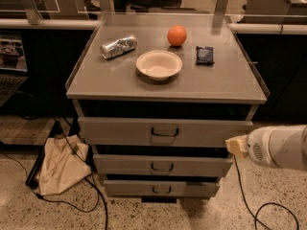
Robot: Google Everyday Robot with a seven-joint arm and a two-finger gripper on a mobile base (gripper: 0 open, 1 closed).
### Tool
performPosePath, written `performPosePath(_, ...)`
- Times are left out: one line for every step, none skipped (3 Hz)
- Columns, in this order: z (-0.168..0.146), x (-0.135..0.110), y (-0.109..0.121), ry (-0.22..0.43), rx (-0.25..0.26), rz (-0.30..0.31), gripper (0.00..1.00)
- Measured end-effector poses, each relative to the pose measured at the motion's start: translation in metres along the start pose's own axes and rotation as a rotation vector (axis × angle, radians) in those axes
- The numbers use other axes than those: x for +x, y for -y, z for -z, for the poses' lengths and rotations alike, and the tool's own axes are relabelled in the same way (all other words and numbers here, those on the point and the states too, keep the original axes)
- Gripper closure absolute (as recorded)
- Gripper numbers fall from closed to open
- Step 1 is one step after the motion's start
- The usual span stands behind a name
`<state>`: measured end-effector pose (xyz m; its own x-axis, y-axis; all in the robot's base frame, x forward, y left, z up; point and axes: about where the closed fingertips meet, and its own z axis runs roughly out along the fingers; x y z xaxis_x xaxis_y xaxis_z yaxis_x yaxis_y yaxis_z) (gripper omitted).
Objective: Open top drawer
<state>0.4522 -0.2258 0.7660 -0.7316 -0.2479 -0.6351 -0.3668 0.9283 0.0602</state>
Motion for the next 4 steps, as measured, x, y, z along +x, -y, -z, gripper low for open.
performPosePath(-0.037, 0.02, 0.01, 0.07, 0.064, -0.178, 1.0)
performPosePath(-0.044, 0.002, 0.03, 0.192, 0.12, -0.229, 1.0)
performPosePath(-0.037, -0.017, 0.036, 0.268, 0.145, -0.226, 1.0)
performPosePath(-0.05, -0.023, 0.033, 0.281, 0.131, -0.221, 1.0)
